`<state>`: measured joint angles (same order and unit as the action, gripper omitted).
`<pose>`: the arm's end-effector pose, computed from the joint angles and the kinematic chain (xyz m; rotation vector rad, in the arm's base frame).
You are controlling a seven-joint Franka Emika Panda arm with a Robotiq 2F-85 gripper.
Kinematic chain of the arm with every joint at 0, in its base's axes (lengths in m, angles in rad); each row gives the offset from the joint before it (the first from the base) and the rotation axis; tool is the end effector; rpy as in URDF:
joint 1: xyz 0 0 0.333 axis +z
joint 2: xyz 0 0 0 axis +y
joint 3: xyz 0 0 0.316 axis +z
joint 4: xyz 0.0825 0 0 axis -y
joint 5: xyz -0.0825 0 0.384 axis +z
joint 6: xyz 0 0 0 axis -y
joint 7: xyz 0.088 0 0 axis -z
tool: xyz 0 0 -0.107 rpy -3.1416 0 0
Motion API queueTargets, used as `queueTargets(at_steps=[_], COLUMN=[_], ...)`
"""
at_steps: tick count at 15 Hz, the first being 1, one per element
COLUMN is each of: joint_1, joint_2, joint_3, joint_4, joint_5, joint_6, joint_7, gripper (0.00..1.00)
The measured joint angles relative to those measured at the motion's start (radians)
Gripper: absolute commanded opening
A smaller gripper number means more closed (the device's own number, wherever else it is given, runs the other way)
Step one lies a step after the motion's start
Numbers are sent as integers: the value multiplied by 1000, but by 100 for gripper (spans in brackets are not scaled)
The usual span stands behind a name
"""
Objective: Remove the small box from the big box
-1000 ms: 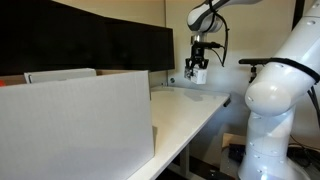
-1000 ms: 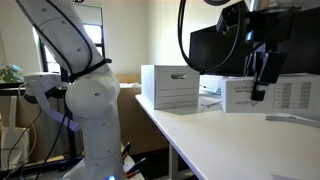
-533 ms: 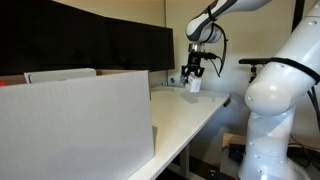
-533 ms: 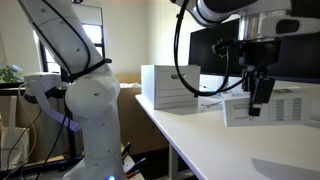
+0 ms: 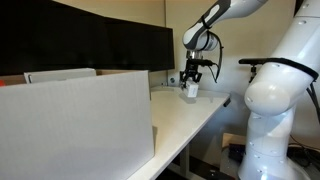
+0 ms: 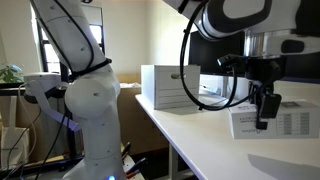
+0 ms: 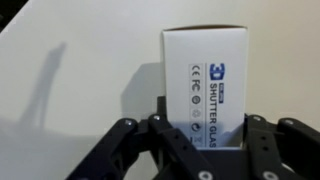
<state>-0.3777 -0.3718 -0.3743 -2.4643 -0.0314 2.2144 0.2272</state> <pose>0.3181 -0.3028 0.4307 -2.7220 1.3908 -0.1879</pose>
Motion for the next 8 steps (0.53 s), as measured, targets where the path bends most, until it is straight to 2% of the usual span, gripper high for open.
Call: queueTargets(at_steps=[8], joint_1=[1], joint_2=[171], joint_3=[33], joint_4=[48], joint_5=[0], joint_6=[59], joint_7=[59], gripper=[31])
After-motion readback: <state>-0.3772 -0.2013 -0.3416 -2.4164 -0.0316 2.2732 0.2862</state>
